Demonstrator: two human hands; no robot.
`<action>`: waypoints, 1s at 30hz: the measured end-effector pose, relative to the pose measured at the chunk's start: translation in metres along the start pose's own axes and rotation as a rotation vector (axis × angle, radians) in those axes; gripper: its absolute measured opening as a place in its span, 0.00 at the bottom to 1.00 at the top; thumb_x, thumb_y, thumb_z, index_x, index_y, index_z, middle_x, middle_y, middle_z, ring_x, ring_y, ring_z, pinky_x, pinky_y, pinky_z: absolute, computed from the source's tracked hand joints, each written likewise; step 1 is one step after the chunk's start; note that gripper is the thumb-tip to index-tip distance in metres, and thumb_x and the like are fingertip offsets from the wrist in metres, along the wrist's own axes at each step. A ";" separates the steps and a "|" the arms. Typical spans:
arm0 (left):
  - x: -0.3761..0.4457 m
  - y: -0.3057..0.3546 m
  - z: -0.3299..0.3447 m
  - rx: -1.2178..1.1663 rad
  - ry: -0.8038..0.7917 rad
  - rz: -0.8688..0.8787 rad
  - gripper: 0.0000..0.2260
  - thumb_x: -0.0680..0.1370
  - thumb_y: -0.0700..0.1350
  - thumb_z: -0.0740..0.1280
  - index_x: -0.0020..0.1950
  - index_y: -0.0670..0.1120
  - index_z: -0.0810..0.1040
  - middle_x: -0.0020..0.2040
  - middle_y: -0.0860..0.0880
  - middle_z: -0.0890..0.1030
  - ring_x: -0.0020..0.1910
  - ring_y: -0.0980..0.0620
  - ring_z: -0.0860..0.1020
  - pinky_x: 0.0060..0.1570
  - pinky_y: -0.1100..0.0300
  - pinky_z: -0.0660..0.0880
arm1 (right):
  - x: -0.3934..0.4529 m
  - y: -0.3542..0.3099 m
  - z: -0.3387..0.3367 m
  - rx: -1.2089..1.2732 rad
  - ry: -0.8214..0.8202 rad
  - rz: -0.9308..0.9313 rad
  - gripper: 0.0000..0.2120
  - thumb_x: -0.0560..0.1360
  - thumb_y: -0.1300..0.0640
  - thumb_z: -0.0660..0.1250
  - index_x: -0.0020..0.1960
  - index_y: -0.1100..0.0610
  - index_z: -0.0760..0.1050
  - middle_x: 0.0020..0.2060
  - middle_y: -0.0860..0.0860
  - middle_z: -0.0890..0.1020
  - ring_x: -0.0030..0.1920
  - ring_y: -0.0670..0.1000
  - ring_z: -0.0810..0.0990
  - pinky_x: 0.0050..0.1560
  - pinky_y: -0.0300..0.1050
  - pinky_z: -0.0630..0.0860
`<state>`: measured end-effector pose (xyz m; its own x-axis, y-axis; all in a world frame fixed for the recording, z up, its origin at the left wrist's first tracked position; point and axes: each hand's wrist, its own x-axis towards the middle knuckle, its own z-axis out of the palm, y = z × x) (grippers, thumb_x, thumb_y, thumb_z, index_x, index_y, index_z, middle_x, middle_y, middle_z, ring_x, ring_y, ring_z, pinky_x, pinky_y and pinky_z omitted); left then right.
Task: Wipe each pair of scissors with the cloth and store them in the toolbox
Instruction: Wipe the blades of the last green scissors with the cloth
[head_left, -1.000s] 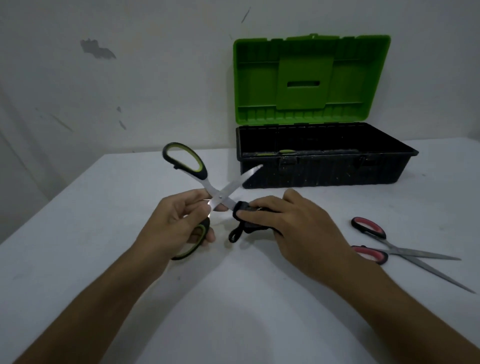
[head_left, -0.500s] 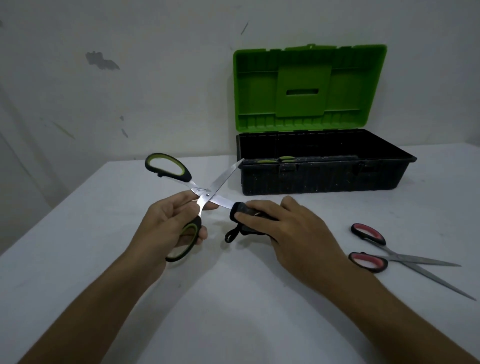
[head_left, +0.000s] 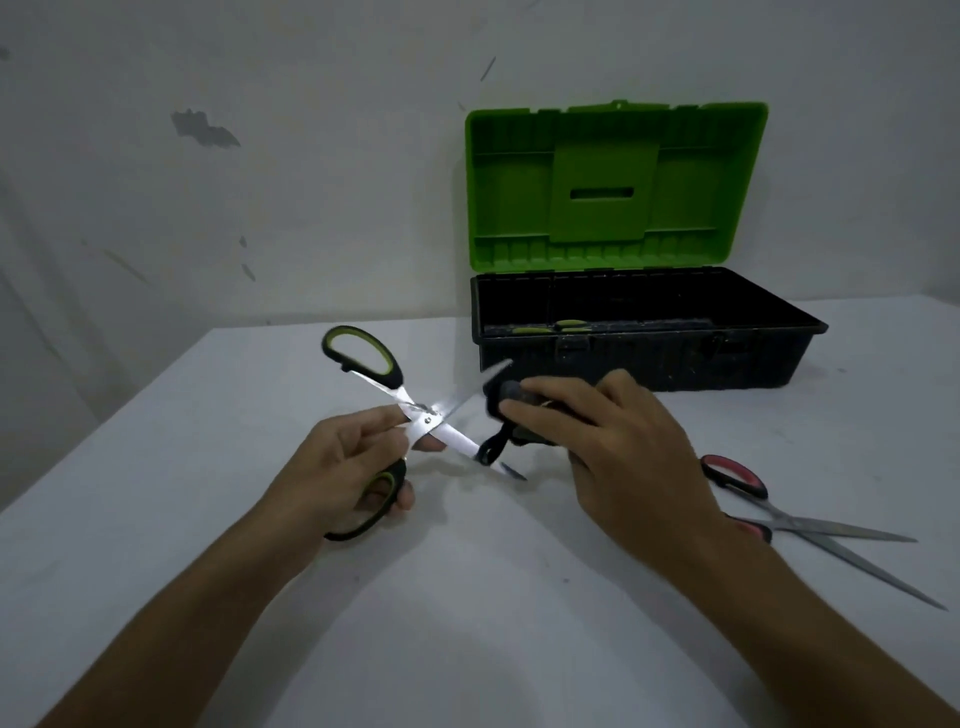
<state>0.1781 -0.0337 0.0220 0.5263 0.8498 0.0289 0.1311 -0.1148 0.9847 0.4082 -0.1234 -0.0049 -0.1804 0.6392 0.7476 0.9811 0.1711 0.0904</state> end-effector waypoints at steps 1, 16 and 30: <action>-0.001 0.001 0.002 0.024 -0.033 -0.001 0.10 0.82 0.39 0.60 0.57 0.42 0.81 0.36 0.52 0.84 0.28 0.48 0.76 0.35 0.55 0.73 | -0.001 -0.003 0.001 0.007 -0.024 -0.047 0.27 0.71 0.70 0.66 0.66 0.49 0.77 0.62 0.47 0.79 0.44 0.52 0.68 0.39 0.48 0.71; -0.007 0.006 0.005 0.132 -0.136 0.051 0.11 0.82 0.39 0.60 0.56 0.45 0.83 0.39 0.46 0.85 0.29 0.47 0.77 0.32 0.60 0.70 | -0.004 0.016 0.002 -0.061 0.040 0.036 0.27 0.73 0.71 0.66 0.66 0.47 0.77 0.64 0.44 0.78 0.44 0.51 0.65 0.40 0.45 0.65; -0.012 0.009 0.016 0.127 -0.151 0.044 0.10 0.82 0.39 0.60 0.57 0.43 0.81 0.37 0.55 0.85 0.27 0.49 0.76 0.29 0.62 0.70 | -0.003 0.008 0.002 -0.056 0.031 0.021 0.26 0.74 0.70 0.63 0.65 0.48 0.78 0.63 0.45 0.79 0.44 0.52 0.66 0.40 0.45 0.64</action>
<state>0.1866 -0.0528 0.0275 0.6525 0.7569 0.0357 0.2050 -0.2217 0.9533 0.4162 -0.1222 -0.0081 -0.1581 0.6183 0.7699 0.9872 0.1149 0.1105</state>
